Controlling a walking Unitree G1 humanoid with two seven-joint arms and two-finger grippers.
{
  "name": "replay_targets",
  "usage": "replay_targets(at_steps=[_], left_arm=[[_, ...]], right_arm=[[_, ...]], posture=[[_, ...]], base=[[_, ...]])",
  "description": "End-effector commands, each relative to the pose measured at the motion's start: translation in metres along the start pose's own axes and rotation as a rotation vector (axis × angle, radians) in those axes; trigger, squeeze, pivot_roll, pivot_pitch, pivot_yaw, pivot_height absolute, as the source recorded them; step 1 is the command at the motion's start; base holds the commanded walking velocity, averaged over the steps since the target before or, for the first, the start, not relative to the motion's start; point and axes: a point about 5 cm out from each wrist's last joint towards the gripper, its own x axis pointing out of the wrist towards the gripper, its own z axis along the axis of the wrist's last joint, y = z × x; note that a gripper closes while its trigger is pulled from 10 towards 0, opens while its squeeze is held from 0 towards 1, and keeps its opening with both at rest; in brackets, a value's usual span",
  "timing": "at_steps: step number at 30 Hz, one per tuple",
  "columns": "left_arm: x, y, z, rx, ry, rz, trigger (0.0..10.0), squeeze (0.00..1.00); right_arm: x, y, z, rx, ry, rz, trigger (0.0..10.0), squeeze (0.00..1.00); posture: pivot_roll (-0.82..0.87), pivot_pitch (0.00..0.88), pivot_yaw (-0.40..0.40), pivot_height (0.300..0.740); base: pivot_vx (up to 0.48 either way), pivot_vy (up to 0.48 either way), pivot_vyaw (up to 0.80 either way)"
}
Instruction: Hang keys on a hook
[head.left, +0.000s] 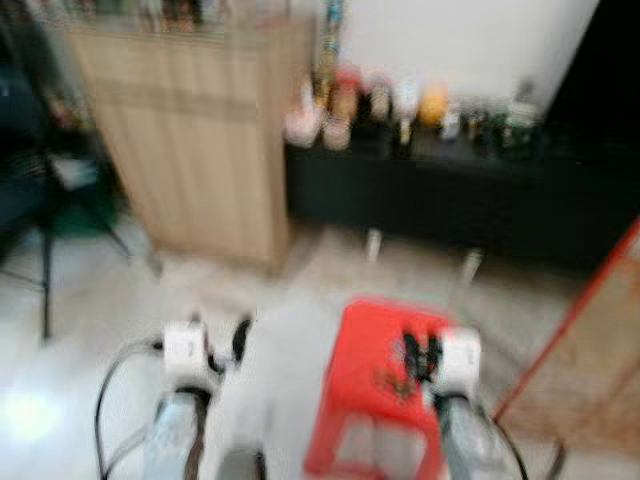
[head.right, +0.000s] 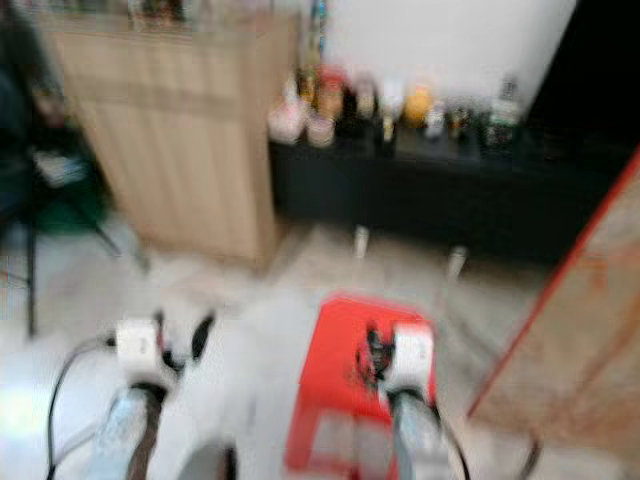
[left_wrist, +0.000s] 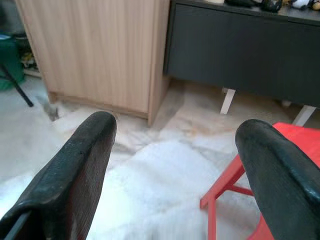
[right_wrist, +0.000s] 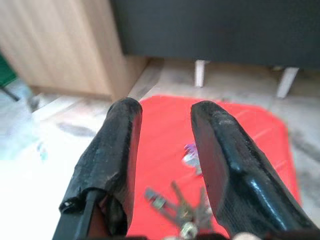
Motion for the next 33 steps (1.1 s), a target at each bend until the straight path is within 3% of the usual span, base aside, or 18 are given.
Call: replay_targets(at_steps=[1, 9, 22, 33], left_arm=[[0.0074, -0.0022, 0.0083, 0.003, -0.026, -0.014, 10.0, 0.0], [0.0084, -0.0023, 0.0093, -0.002, -0.03, -0.017, 10.0, 0.0], [0.0096, -0.003, 0.0087, 0.013, -0.023, -0.045, 10.0, 0.0], [0.0111, -0.0062, 0.0102, 0.025, -0.027, -0.066, 10.0, 0.0]], right_arm=[[0.0022, 0.0011, 0.0023, 0.005, -0.003, 0.012, 10.0, 0.0], [0.0014, 0.0006, 0.0012, -0.013, -0.005, 0.003, 10.0, 0.0], [-0.0013, 0.0021, 0.0003, 0.004, -0.021, 0.023, 10.0, 0.0], [0.0001, -0.0058, 0.0005, 0.037, -0.015, -0.059, 10.0, 0.0]], posture=[[0.06, 0.0, -0.078, 0.646], [0.06, 0.0, -0.074, 0.646], [0.06, 0.0, -0.068, 0.646], [0.06, 0.0, -0.071, 0.646]], base=[[0.0, 0.0, 0.0], [0.0, 0.0, 0.05], [0.0, 0.0, 0.8], [0.0, 0.0, 0.0]])
